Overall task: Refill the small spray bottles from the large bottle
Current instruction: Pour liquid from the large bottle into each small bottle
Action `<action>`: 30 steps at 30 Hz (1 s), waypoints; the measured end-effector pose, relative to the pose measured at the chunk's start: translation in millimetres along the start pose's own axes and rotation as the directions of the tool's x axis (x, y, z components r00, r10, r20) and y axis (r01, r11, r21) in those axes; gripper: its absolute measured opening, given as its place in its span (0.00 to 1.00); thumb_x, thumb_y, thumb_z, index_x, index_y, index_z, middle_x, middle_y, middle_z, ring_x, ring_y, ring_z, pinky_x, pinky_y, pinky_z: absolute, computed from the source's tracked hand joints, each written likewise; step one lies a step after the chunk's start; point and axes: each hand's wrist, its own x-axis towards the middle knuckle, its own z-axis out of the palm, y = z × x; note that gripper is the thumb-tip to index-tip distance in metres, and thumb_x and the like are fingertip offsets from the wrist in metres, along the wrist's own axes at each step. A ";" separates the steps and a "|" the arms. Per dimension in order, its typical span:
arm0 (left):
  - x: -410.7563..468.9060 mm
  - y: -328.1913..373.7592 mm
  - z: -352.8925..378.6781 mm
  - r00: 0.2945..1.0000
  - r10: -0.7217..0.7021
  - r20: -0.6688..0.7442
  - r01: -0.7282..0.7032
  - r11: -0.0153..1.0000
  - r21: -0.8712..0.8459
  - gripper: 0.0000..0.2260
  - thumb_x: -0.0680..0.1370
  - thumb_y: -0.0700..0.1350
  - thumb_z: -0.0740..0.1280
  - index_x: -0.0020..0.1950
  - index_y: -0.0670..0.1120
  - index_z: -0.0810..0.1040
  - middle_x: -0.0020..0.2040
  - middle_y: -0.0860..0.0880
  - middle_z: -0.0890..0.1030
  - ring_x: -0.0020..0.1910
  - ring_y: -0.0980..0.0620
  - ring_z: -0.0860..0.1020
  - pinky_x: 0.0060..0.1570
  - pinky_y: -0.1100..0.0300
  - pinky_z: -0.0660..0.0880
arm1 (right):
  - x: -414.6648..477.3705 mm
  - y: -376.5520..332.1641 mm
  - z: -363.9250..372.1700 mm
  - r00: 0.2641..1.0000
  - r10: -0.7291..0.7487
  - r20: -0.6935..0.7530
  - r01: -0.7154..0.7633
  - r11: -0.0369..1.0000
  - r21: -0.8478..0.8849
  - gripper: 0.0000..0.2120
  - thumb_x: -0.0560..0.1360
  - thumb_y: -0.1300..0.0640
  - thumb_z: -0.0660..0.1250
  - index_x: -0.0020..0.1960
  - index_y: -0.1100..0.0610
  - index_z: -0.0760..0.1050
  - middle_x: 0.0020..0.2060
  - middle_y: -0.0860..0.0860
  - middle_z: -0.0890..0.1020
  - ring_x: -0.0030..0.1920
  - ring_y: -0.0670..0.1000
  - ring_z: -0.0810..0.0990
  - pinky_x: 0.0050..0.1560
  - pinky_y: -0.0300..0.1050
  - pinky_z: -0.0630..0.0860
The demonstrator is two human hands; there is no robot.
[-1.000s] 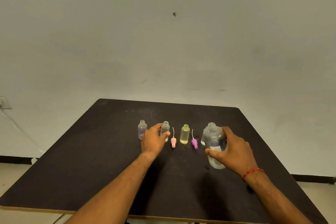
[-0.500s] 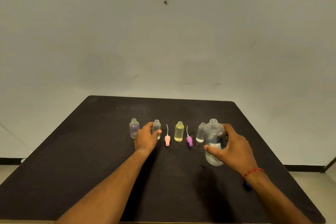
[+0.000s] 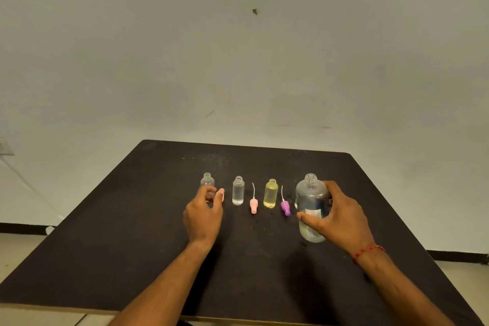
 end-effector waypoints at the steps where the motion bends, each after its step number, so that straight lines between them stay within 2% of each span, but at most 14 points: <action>1: 1.6 -3.4 -4.6 1.000 -0.005 -0.027 0.005 1.000 -0.006 0.07 0.77 0.52 0.71 0.48 0.51 0.77 0.41 0.55 0.81 0.39 0.52 0.80 0.40 0.53 0.77 | -0.1 -2.0 1.0 1.000 -0.004 0.001 0.004 1.000 -0.002 0.37 0.62 0.39 0.78 0.66 0.48 0.67 0.59 0.48 0.80 0.54 0.50 0.80 0.59 0.51 0.79; 2: 4.7 -7.0 -7.7 0.999 -0.016 -0.040 0.016 1.000 -0.007 0.09 0.76 0.53 0.72 0.49 0.51 0.76 0.42 0.55 0.79 0.39 0.53 0.79 0.39 0.53 0.76 | -0.3 -3.8 2.0 1.000 -0.009 -0.001 0.009 1.000 -0.002 0.37 0.62 0.40 0.78 0.66 0.48 0.67 0.59 0.48 0.80 0.54 0.51 0.80 0.59 0.51 0.79; 4: 13.9 -14.9 -9.2 0.998 -0.058 -0.016 0.058 0.998 -0.001 0.15 0.74 0.53 0.74 0.55 0.49 0.74 0.52 0.53 0.77 0.45 0.54 0.77 0.43 0.55 0.73 | -0.4 -7.1 3.7 1.000 -0.017 -0.002 0.017 1.000 0.003 0.37 0.62 0.39 0.78 0.66 0.48 0.67 0.59 0.48 0.80 0.55 0.51 0.80 0.59 0.51 0.78; 7: 30.9 -24.6 -5.4 0.986 -0.132 0.106 0.129 0.991 0.036 0.29 0.73 0.55 0.76 0.68 0.48 0.71 0.66 0.49 0.72 0.59 0.51 0.76 0.53 0.53 0.72 | -0.1 -11.2 6.7 1.000 -0.030 -0.001 0.030 1.000 0.001 0.37 0.62 0.37 0.77 0.65 0.46 0.67 0.59 0.48 0.80 0.56 0.51 0.80 0.61 0.55 0.78; 9: 40.8 -27.4 0.0 0.968 -0.157 0.196 0.144 0.986 0.078 0.32 0.72 0.56 0.76 0.72 0.49 0.68 0.70 0.48 0.71 0.64 0.48 0.75 0.59 0.50 0.73 | 0.5 -13.1 8.3 0.999 -0.039 -0.003 0.039 0.999 -0.001 0.37 0.61 0.35 0.76 0.65 0.45 0.66 0.59 0.47 0.80 0.56 0.50 0.80 0.61 0.57 0.77; 12: 50.0 -28.6 8.2 0.951 -0.158 0.265 0.144 0.987 0.072 0.28 0.74 0.53 0.76 0.70 0.51 0.71 0.68 0.49 0.75 0.64 0.48 0.76 0.62 0.51 0.74 | 2.3 -16.4 9.1 0.998 -0.055 -0.015 0.055 0.998 -0.003 0.36 0.61 0.35 0.76 0.64 0.44 0.66 0.57 0.45 0.80 0.53 0.47 0.79 0.60 0.57 0.77; 17: 52.5 -26.5 6.6 0.952 -0.142 0.271 0.125 0.989 0.080 0.17 0.76 0.50 0.73 0.63 0.51 0.76 0.60 0.50 0.81 0.53 0.53 0.78 0.52 0.59 0.74 | 6.5 -24.4 11.5 0.997 -0.079 -0.020 0.079 0.997 -0.007 0.36 0.61 0.35 0.76 0.64 0.44 0.67 0.57 0.45 0.81 0.53 0.47 0.80 0.60 0.58 0.77; 20: 51.3 -22.4 -1.8 0.958 -0.111 0.265 0.087 0.991 0.101 0.16 0.76 0.52 0.73 0.61 0.51 0.74 0.56 0.50 0.81 0.49 0.55 0.77 0.49 0.58 0.76 | 8.3 -29.3 14.2 0.995 -0.100 -0.023 0.100 0.995 -0.006 0.36 0.62 0.35 0.75 0.65 0.45 0.67 0.58 0.45 0.81 0.52 0.46 0.79 0.60 0.56 0.78; 24: 48.6 -14.4 -17.1 0.969 -0.047 0.241 0.037 0.998 0.047 0.17 0.75 0.55 0.73 0.59 0.53 0.71 0.55 0.51 0.82 0.47 0.55 0.79 0.47 0.57 0.79 | 10.4 -38.1 16.9 0.989 -0.147 -0.007 0.147 0.989 -0.024 0.35 0.62 0.32 0.74 0.64 0.40 0.65 0.58 0.42 0.80 0.54 0.47 0.80 0.60 0.57 0.77; 27: 39.8 -3.5 -28.2 0.966 0.023 0.259 -0.013 0.999 -0.040 0.19 0.74 0.55 0.75 0.59 0.54 0.72 0.56 0.54 0.81 0.50 0.56 0.79 0.46 0.64 0.78 | 13.0 -47.4 18.6 0.983 -0.183 0.019 0.184 0.981 -0.061 0.37 0.62 0.31 0.73 0.65 0.38 0.64 0.58 0.40 0.79 0.55 0.47 0.79 0.60 0.56 0.77; 30: 28.3 12.3 -38.6 0.958 0.106 0.265 -0.077 0.990 -0.120 0.19 0.73 0.54 0.76 0.61 0.53 0.74 0.55 0.57 0.80 0.51 0.58 0.80 0.45 0.73 0.74 | 14.5 -58.8 18.2 0.973 -0.227 0.046 0.231 0.964 -0.129 0.34 0.63 0.33 0.72 0.66 0.37 0.64 0.55 0.39 0.78 0.53 0.44 0.78 0.59 0.51 0.72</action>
